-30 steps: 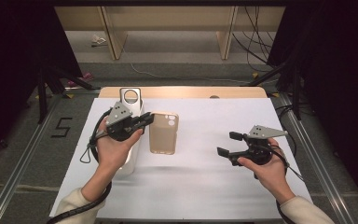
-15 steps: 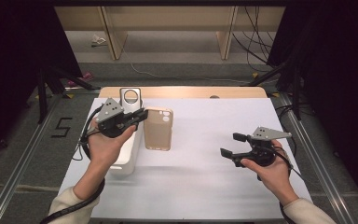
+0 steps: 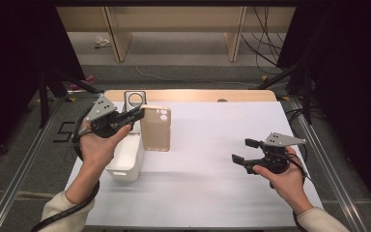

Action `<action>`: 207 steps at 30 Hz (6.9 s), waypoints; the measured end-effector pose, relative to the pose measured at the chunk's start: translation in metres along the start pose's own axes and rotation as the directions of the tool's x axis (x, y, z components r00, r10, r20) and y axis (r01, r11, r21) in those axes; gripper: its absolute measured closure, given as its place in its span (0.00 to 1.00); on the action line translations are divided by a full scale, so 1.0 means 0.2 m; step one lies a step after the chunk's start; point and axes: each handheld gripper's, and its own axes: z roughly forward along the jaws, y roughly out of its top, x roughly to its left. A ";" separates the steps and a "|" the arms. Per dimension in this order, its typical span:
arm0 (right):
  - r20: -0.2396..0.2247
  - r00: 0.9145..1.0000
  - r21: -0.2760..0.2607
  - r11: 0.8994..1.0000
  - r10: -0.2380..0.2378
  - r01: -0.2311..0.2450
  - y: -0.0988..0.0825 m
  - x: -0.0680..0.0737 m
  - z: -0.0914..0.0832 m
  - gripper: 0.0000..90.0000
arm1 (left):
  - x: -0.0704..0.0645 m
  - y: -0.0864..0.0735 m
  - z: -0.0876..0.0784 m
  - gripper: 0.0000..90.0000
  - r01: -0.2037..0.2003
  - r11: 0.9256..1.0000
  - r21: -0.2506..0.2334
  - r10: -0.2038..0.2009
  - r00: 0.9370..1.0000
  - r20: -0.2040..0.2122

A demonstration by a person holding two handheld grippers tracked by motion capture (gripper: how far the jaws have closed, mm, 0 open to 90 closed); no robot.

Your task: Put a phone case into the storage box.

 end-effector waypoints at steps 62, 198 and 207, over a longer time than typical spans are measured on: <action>0.010 1.000 -0.005 1.000 0.009 -0.009 -0.03 0.00 -0.05 0.18 | 0.38 0.08 0.00 0.92 -0.027 0.999 0.034 0.031 0.992 -0.119; 0.001 1.000 0.009 1.000 0.012 -0.012 -0.04 -0.01 -0.04 0.18 | 0.67 -0.30 0.28 0.91 0.020 0.992 0.124 -0.003 0.990 -0.140; 0.001 1.000 0.011 1.000 0.011 -0.011 -0.04 -0.02 -0.04 0.18 | 0.68 -0.29 0.31 0.89 0.012 0.990 0.138 0.008 0.990 -0.142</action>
